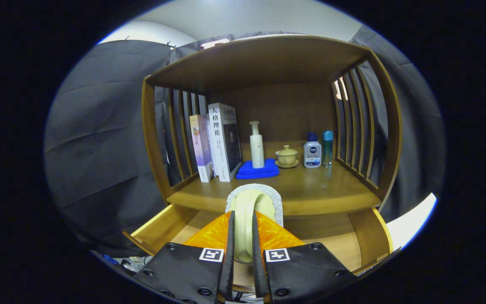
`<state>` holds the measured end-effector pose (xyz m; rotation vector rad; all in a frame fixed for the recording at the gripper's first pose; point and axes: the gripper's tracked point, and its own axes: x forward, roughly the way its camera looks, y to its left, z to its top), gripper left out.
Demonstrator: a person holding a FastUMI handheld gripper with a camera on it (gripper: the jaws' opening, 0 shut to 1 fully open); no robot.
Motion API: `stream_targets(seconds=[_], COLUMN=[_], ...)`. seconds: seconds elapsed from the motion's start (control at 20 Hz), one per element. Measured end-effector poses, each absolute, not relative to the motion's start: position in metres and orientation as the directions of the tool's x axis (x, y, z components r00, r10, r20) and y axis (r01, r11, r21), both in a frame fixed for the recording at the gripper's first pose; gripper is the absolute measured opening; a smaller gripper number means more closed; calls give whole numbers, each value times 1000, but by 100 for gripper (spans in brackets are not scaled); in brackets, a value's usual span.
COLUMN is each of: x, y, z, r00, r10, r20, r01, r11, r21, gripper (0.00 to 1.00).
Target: Pull open the drawer, take out the items inside it, and place them on the countertop above the cabinet.
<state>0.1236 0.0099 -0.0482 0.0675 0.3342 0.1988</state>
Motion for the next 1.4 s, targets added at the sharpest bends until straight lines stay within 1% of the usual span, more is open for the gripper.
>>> stream_targets(seconds=[0.25, 0.5, 0.65, 0.95, 1.25, 1.4], x=[147, 180, 203, 243, 272, 281], y=[17, 22, 18, 11, 2, 2], z=[-19, -9, -17, -57, -78, -85], r00=[929, 920, 908, 853, 836, 826], r10=[208, 202, 177, 133, 91, 95], r20=[-305, -336, -379, -505, -541, -555], r01=[-187, -176, -144, -69, -5, 16], r11=[978, 979, 983, 987, 987, 981], r21=[94, 106, 113, 143, 159, 192], gripper=[22, 22, 22, 22, 22, 22])
